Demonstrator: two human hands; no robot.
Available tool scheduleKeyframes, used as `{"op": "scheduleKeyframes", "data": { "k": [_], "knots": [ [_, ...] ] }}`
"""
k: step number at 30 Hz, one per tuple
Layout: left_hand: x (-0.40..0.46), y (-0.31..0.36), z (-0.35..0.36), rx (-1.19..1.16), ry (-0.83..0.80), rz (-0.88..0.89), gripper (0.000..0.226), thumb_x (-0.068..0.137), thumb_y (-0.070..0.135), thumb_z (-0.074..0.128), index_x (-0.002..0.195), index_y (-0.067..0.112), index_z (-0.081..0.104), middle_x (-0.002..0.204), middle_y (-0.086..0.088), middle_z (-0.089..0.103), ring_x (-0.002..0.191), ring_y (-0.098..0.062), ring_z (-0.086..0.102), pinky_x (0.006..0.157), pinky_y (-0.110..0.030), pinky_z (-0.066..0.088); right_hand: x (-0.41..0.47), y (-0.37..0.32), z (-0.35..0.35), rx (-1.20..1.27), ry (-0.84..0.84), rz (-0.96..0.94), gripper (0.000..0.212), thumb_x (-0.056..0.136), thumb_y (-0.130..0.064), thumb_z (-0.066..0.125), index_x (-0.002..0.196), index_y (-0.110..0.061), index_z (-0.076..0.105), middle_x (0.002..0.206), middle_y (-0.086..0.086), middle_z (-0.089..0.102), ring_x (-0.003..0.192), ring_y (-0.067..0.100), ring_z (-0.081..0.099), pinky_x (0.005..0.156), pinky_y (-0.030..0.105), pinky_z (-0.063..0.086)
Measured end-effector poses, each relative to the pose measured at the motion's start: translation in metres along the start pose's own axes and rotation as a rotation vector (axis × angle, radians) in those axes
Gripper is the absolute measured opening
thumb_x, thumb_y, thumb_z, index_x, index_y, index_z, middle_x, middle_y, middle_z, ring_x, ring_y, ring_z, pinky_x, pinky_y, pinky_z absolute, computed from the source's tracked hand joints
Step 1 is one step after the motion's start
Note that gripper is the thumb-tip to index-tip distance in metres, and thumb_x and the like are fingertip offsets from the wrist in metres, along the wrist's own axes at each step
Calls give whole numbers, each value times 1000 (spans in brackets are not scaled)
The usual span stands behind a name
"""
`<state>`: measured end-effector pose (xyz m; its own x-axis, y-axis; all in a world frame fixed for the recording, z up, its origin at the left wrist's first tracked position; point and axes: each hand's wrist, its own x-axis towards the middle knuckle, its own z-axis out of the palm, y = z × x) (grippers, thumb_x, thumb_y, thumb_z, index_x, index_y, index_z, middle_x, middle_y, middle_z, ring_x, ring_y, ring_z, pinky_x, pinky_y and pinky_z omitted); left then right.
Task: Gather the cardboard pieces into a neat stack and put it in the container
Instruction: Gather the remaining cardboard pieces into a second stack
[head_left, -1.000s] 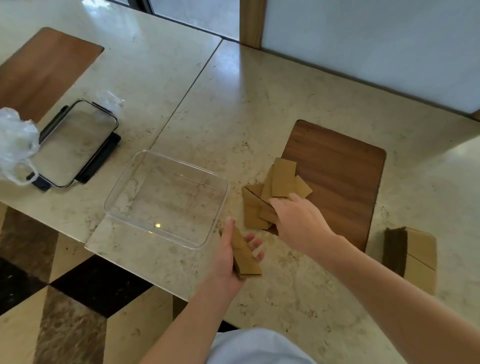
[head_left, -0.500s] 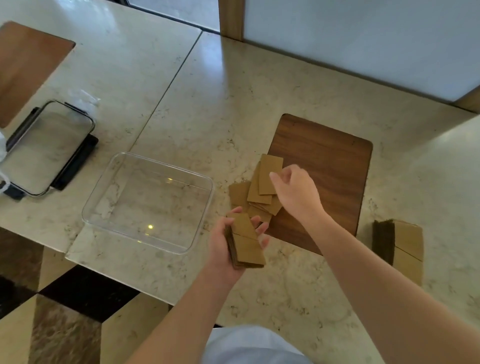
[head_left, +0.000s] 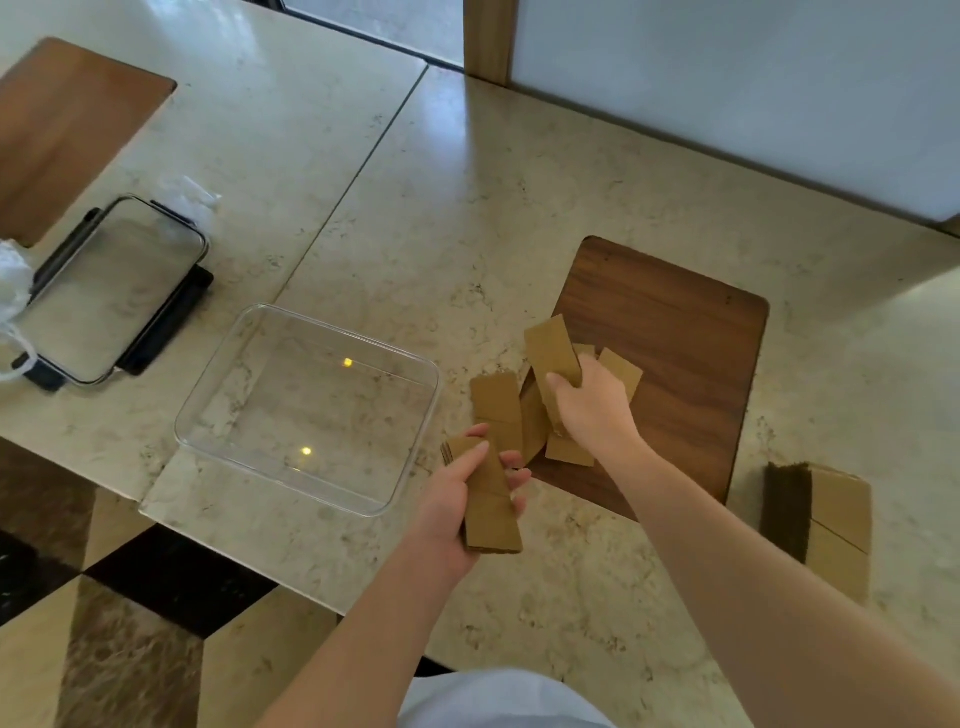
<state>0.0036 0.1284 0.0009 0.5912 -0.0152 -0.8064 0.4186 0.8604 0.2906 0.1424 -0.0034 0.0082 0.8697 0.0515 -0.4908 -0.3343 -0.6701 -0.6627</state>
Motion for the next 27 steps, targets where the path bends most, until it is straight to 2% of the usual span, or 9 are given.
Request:
{"op": "scheduleKeyframes", "data": {
  "k": [4,7,9,12,16,19,22,25,27],
  "knots": [
    [5,0,8,41,36,35,26,102,28,64,126,21,68,98,-20,75,74,-30,74,56,-38,59,-49,14,-9,114,-57,59,46,103,-39,55,143,-15,55,130,2,67,114,27,65,96,46,56],
    [7,-2,20,124,44,76,35,100,38,66,129,18,65,103,-20,75,82,-31,76,63,-42,62,-82,24,-14,224,-34,27,23,101,-31,59,115,-17,70,105,6,76,95,33,71,80,53,60],
    [6,-7,30,207,13,107,34,102,42,62,129,22,66,110,-18,76,88,-32,77,68,-43,63,-100,26,-16,309,-46,32,16,101,-29,60,94,-24,75,86,-1,78,81,27,73,71,48,60],
    [1,-13,39,316,-23,158,27,98,34,70,123,26,69,112,-12,79,95,-33,78,71,-46,64,-113,31,-14,429,-94,103,25,102,-37,60,94,-22,78,88,-2,80,86,27,74,76,43,60],
    [-3,-22,40,471,-37,271,43,87,5,80,117,34,70,119,-12,72,102,-35,73,78,-51,65,-116,39,-13,532,-134,275,35,101,-42,60,90,-13,77,72,-1,70,60,15,61,54,26,47],
    [-5,-23,41,543,-49,317,46,84,4,80,111,40,71,122,-12,67,107,-38,69,83,-59,63,-119,44,-15,612,-155,340,30,98,-43,66,89,-16,77,72,0,68,61,12,60,54,26,46],
    [-6,-26,39,517,-45,324,48,80,-1,80,106,39,71,114,-11,71,98,-34,71,80,-53,64,-117,52,-22,558,7,302,27,85,-44,80,82,-18,76,74,-2,74,65,12,65,54,24,49],
    [-10,-34,39,506,-82,285,47,81,-7,78,105,33,72,89,-10,78,70,-31,70,64,-41,62,-105,57,-37,628,245,275,21,78,-37,88,87,-23,74,95,2,75,89,19,70,71,35,59],
    [-11,-39,37,473,-147,174,36,88,2,76,111,29,71,90,-18,76,69,-33,69,63,-42,61,-95,58,-48,636,306,203,15,84,-34,84,91,-27,74,102,-1,72,98,22,67,78,39,59]
  ]
}}
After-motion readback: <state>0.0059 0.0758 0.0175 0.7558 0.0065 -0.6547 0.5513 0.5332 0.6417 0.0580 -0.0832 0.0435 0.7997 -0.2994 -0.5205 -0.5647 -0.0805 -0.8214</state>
